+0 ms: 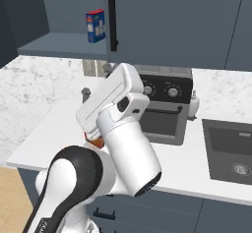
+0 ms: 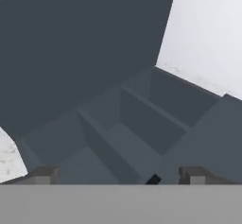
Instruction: Pick the boxed food and place it on the digital scale for weighing, and close the cabinet.
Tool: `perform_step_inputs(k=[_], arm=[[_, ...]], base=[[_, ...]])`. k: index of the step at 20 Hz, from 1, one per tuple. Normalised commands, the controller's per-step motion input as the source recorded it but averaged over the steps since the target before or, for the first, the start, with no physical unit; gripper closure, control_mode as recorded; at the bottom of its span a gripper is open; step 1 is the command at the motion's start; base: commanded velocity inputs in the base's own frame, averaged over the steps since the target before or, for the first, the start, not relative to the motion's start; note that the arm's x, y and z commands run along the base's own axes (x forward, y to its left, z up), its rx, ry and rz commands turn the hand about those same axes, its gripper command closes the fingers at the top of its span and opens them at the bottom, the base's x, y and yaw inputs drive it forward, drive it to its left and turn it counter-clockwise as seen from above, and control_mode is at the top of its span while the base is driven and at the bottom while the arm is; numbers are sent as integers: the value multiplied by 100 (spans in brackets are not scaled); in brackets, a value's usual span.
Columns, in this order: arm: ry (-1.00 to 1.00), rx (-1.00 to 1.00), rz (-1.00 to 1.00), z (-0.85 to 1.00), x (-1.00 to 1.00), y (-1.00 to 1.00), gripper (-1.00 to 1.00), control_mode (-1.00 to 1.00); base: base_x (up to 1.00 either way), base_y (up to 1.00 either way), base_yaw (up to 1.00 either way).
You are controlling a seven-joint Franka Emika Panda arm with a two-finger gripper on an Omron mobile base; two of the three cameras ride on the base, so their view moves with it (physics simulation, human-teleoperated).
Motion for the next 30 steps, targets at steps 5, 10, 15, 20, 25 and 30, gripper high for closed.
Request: perform_step_inputs(k=[5,10,15,20,25,30], arm=[[0,1,0,-13,-38,76,-100,-100],[-4,0,-2,-19,-9,100,-100,-100],[-19,0,-10,0,-32,100,-100,-100],[-20,2,-15,0,-29,100,-100,-100],[-29,6,-21,-30,-29,100,-100,-100],[-34,11,-31,-63,-1,100,-100,-100]], base=[[0,0,0],[0,0,0],[0,0,0],[0,0,0],[0,0,0],[0,0,0]])
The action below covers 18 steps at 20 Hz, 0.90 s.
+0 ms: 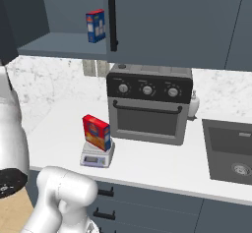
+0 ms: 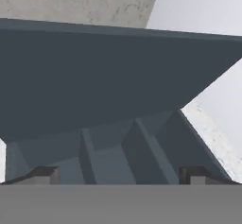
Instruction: Pick the boxed food and place it on the digital scale for weighing, and close the cabinet.
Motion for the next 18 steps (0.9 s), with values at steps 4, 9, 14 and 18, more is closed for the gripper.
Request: perform_step_inputs(k=[4,9,14,18], arm=[[-28,9,-33,-90,0,100,-100,-100],[-32,8,-34,-83,0,100,-100,-100],[-41,10,-32,-72,0,100,-100,-100],[-32,2,-29,-68,1,100,-100,-100]], base=[[0,0,0],[0,0,0],[0,0,0],[0,0,0]])
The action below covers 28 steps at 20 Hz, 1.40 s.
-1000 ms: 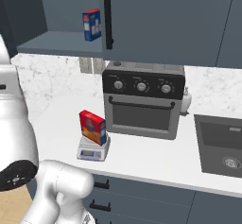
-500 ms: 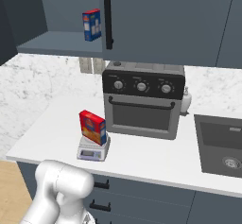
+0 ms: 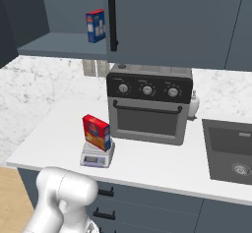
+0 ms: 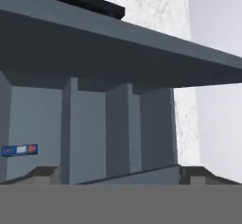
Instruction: Pick the boxed food and place it on the digital scale for weighing, and close the cabinet.
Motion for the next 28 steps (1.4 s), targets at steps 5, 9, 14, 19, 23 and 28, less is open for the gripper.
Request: perform_step_inputs(k=[5,9,14,19,23,28], arm=[[-36,-21,-23,-65,5,100,-100,-100],[-28,-3,-14,-73,-3,86,-100,-100],[-28,7,-11,-64,-12,79,-100,-100],[-15,1,-8,-49,12,91,-100,-100],[-6,1,-3,-16,50,56,-100,-100],[1,11,0,-36,99,36,-100,-100]], base=[[0,0,0],[0,0,0],[0,0,0],[0,0,0],[0,0,0],[0,0,0]])
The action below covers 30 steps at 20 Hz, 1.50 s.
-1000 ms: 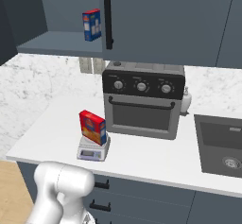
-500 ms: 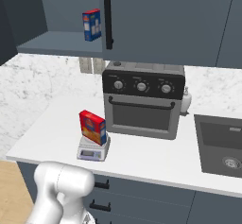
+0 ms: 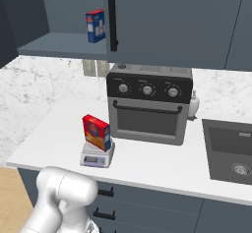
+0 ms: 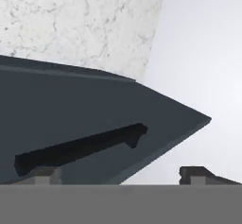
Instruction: Pick the boxed food and place it on the digital scale for weighing, and close the cabinet.
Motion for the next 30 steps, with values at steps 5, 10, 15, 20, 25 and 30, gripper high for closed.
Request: perform_step_inputs(k=[5,10,15,20,25,30], arm=[[2,10,0,-50,100,40,-100,-100],[3,4,-3,9,69,8,-100,-100],[9,7,-4,35,57,-10,-100,-100],[2,3,-5,39,36,-16,-100,-100],[7,19,0,35,38,-59,-100,-100],[12,32,0,17,49,-98,-100,-100]], base=[[0,0,0],[0,0,0],[0,0,0],[0,0,0],[0,0,0],[0,0,0]])
